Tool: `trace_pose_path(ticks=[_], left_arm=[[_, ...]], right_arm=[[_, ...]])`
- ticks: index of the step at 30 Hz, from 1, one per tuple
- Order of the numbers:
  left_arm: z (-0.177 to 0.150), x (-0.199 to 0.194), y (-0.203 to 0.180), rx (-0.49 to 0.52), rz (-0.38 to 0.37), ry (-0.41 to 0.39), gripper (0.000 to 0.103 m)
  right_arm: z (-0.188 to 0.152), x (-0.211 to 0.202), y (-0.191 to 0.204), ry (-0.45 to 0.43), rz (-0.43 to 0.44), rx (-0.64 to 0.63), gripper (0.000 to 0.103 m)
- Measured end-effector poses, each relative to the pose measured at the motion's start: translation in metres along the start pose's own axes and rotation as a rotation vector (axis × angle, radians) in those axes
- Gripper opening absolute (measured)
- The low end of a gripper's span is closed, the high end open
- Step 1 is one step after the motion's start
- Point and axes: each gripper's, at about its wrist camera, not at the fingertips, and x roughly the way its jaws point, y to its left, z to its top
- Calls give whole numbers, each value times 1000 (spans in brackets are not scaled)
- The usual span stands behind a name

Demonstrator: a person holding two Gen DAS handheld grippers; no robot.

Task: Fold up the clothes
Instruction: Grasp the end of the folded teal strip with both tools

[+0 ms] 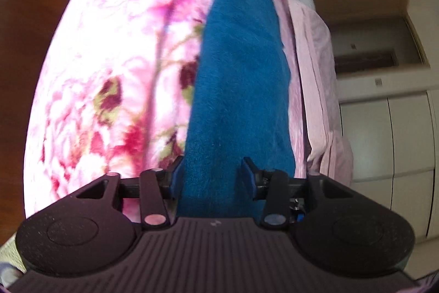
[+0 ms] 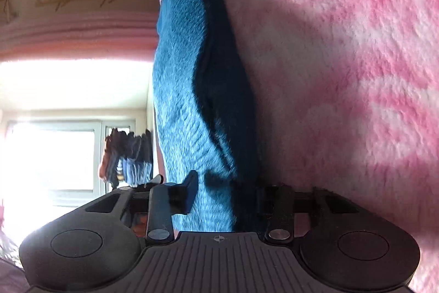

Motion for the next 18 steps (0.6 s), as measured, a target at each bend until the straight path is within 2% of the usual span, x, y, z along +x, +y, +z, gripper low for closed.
trace_pose_path(ticks=[3,7,8,9,13,18], left_arm=[[-5,10,-3,32,-14,48,26],[-12,14,-1,29,-6,60,16],[-12,15,-1,29,-1,58,10],[-12,15,-1,30,4,55,9],[-10,10,-12,94,11,45,7],[-14,-8,-22,112,-29,42,7]], right_arm=[[3,3,-2,-8,-2,10,30],[-1,1,-4,0,-8,14,30],[-1,1,-3,-3,-16,12,29],[0,1,-1,-6,-32,2,20],[-2,0,18,-20,-101,-70,16],[-20,-16,30,-72,-92,-74,14]])
